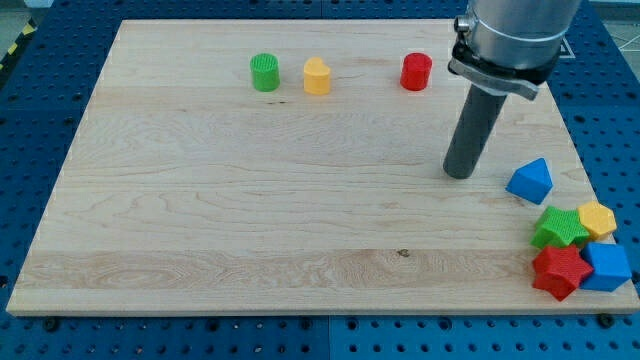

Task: Move blue triangle closer to yellow hexagon

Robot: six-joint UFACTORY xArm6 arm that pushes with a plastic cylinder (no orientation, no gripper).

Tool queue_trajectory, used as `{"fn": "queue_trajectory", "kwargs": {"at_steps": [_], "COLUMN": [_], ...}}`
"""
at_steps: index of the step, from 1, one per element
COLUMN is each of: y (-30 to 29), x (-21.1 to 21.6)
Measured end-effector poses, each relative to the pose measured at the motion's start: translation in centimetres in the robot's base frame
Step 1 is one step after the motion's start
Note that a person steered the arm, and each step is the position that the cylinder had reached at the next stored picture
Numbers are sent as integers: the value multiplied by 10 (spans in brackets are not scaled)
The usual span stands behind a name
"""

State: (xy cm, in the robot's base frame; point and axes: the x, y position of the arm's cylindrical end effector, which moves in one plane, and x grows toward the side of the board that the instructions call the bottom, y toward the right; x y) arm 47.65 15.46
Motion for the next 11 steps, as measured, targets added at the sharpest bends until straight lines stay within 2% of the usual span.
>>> {"fn": "queue_trajectory", "kwargs": {"at_steps": [3, 4, 5, 6, 7, 9, 11], "y": [52, 44, 25, 38, 57, 60, 62], "x": [13, 11, -14, -20, -16, 22, 5]}}
